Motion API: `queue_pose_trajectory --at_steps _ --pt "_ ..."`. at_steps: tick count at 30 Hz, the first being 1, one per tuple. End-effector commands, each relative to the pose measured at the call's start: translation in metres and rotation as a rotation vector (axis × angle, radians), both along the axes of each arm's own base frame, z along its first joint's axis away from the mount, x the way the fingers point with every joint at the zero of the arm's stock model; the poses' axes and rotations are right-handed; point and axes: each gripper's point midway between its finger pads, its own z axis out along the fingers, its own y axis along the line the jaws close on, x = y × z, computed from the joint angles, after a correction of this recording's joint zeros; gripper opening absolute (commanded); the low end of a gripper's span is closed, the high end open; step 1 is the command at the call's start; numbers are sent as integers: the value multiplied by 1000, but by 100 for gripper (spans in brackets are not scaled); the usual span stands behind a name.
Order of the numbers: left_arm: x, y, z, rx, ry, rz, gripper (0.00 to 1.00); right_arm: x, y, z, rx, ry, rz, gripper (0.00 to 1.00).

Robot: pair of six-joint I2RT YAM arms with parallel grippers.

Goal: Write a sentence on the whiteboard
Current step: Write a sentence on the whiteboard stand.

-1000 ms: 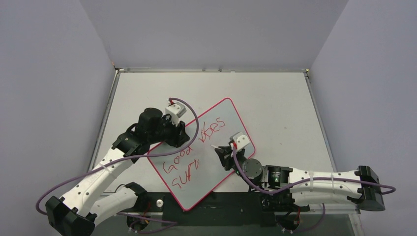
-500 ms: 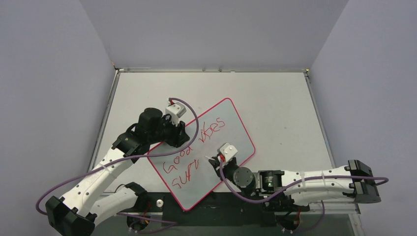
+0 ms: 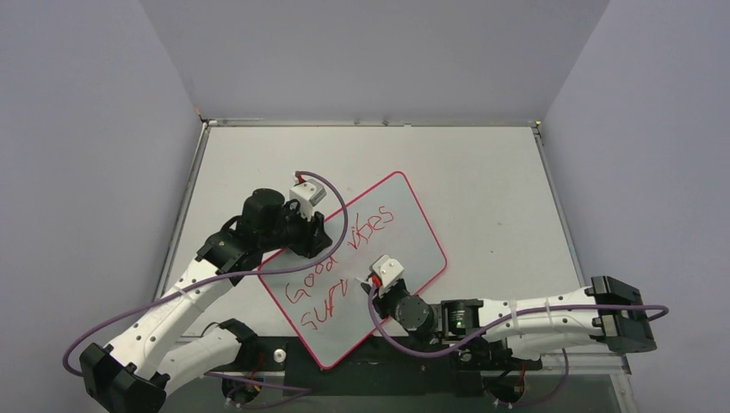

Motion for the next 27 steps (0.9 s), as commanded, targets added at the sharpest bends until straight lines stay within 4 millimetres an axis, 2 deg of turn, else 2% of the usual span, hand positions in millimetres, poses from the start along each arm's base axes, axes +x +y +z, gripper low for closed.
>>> queue_pose_trajectory --at_steps 1,13,27 --pt "16 2 22 -5 -115 25 0 7 8 16 41 -18 -31 0" --pt "17 2 22 -4 -113 25 0 6 11 11 37 -7 -22 0" --pt "17 2 22 -4 -112 25 0 -7 13 5 46 20 9 0"
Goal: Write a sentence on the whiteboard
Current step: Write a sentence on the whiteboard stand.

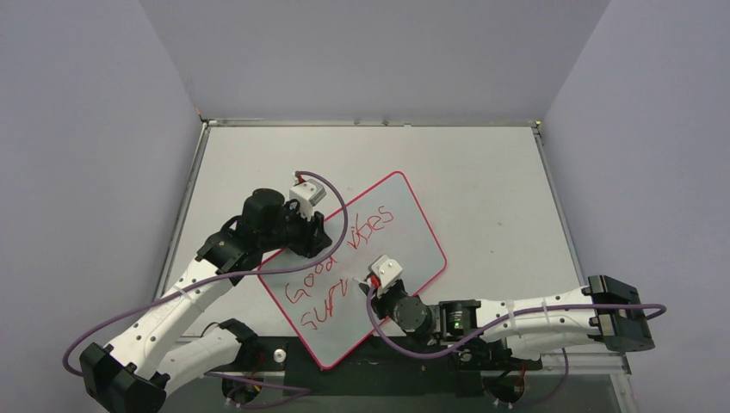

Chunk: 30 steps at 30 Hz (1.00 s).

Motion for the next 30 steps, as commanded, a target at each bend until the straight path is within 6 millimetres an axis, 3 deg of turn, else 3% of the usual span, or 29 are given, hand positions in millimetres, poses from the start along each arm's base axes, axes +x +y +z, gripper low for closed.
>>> queue_pose_trajectory --at_steps 1,30 --pt "16 1 22 -7 -112 22 0 -8 9 7 48 19 19 0" --pt "17 2 21 -1 -110 28 0 -11 -14 -8 23 40 -20 0"
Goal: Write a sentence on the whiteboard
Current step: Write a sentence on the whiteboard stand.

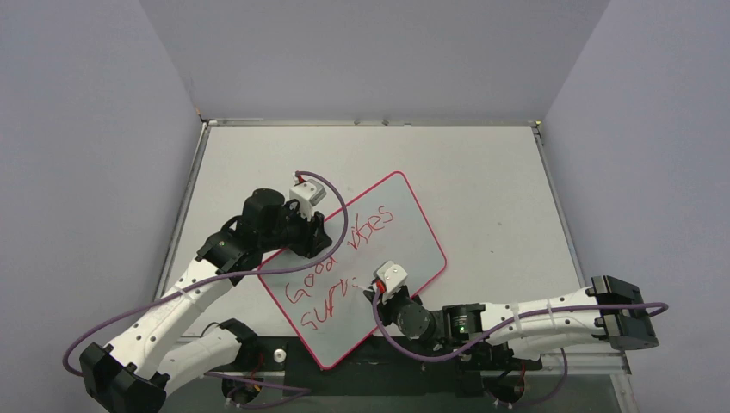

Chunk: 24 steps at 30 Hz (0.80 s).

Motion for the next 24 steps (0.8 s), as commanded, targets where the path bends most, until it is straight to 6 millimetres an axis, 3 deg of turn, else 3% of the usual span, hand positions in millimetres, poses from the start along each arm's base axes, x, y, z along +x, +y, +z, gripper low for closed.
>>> queue_pose_trajectory --at_steps 1,12,24 --pt "17 3 21 0 -111 29 0 3 -6 4 18 -7 -32 0" --pt "17 3 21 0 -114 31 0 15 -18 4 -15 -28 -91 0" --pt "17 3 22 0 -116 32 0 37 -23 17 -33 -55 -140 0"
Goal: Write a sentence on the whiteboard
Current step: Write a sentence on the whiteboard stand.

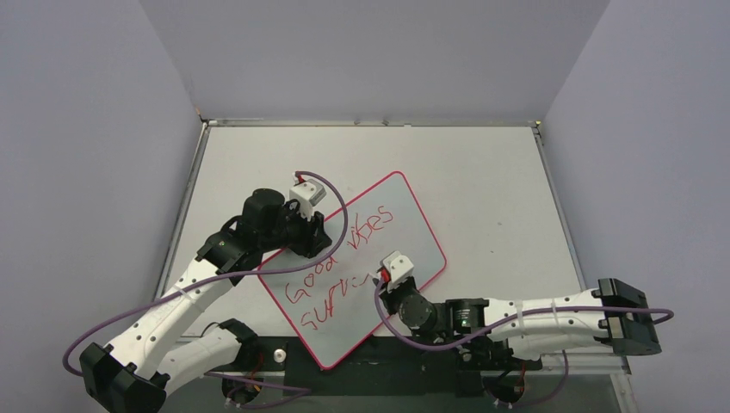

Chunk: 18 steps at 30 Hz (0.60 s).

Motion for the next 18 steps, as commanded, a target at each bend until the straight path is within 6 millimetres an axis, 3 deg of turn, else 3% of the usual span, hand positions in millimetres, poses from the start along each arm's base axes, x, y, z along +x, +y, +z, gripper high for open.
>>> queue_pose_trajectory --at_steps 1,18 --pt "17 3 22 -1 -114 30 0 11 0 17 3 -27 -26 0" --pt "17 2 22 -2 -114 27 0 -3 42 39 44 -30 89 0"
